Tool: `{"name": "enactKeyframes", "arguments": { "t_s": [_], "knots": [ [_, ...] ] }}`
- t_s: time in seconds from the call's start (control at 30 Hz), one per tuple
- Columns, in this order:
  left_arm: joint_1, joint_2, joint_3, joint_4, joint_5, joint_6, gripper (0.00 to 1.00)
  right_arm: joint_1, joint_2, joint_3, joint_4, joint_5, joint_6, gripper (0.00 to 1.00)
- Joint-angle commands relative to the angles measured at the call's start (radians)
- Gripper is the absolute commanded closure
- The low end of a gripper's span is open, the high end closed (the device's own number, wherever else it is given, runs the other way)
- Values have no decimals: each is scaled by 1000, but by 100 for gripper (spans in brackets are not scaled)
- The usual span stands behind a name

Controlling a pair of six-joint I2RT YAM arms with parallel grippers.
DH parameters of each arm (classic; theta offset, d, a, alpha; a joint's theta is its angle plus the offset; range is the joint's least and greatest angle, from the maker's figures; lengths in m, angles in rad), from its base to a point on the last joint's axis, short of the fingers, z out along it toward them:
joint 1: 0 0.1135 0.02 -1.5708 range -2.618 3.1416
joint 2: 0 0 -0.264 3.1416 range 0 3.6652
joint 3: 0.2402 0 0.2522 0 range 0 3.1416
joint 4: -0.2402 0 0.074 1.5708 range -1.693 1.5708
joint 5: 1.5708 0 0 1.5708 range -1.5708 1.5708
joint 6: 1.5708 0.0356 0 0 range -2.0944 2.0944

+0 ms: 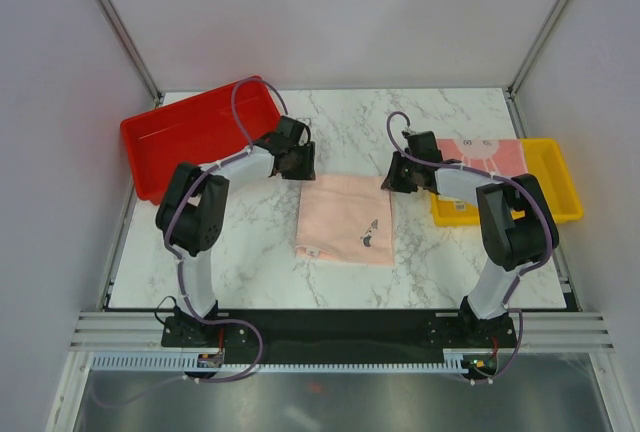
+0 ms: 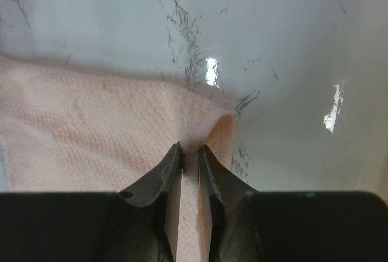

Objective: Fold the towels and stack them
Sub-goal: Fold the towel

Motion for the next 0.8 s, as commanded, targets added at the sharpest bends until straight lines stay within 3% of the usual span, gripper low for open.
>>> {"name": "enactKeyframes", "arguments": {
  "t_s": [0.0,0.33,0.77],
  "knots": [
    [4,30,62,25,20,43,53,-4,13,37,40,-21,-16,75],
    [6,36,69,-9,23,25,60,-4,17,40,41,-25,-17,75],
    [4,21,52,-68,-6,25,55,-6,19,42,45,-42,-16,76]
  ]
}}
